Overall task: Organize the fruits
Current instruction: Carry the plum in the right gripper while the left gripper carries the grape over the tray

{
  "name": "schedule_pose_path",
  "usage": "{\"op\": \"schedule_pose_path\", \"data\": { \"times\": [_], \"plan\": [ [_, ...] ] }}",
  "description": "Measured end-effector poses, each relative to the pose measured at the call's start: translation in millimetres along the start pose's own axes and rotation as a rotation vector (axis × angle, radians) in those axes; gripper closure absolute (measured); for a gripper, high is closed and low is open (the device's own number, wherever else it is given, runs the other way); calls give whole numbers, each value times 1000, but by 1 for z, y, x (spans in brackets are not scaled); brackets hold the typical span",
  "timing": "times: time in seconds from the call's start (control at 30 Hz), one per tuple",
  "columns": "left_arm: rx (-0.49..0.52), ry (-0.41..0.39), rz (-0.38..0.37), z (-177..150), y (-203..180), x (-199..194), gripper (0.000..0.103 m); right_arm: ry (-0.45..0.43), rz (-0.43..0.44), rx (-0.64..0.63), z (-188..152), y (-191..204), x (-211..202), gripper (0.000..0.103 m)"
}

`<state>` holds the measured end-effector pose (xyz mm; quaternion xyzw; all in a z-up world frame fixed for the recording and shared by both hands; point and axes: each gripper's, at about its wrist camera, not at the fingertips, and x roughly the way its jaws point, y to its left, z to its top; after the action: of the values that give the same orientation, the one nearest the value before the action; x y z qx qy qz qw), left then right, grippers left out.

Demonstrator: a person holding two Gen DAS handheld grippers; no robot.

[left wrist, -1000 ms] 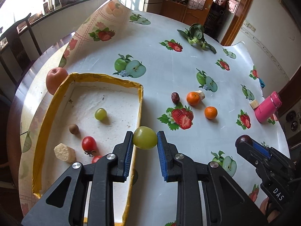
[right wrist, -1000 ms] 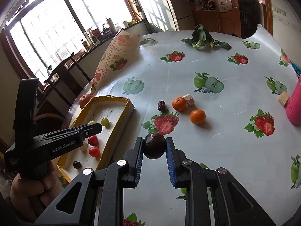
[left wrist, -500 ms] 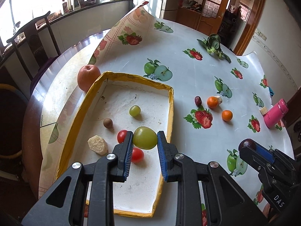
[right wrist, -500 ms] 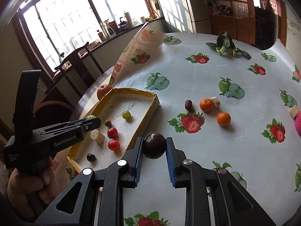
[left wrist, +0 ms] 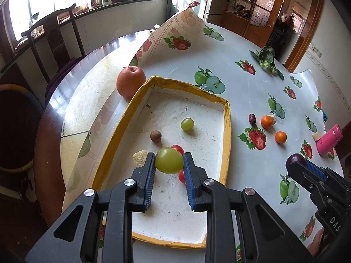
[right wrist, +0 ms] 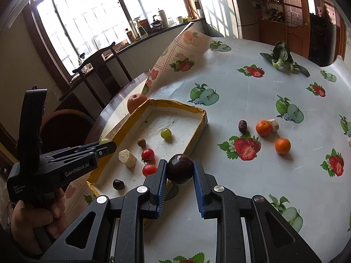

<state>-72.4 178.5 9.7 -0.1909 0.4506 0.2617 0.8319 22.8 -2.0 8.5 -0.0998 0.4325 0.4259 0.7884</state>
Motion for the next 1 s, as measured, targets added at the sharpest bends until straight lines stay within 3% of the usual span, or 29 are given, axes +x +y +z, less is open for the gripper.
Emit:
{"op": "schedule_pose_path", "data": {
  "times": [0.63,0.83,1.0],
  "plan": [
    [-33,10,16,14,19,15,80,12,42,-33,29,19,35,79],
    [-29,-15,14,42,16,19,80,-13,55,-47,56,23,47,79],
    [-26,-62,3,89,16,27,80,-40,62,-59,97,24,65,79]
  ]
}}
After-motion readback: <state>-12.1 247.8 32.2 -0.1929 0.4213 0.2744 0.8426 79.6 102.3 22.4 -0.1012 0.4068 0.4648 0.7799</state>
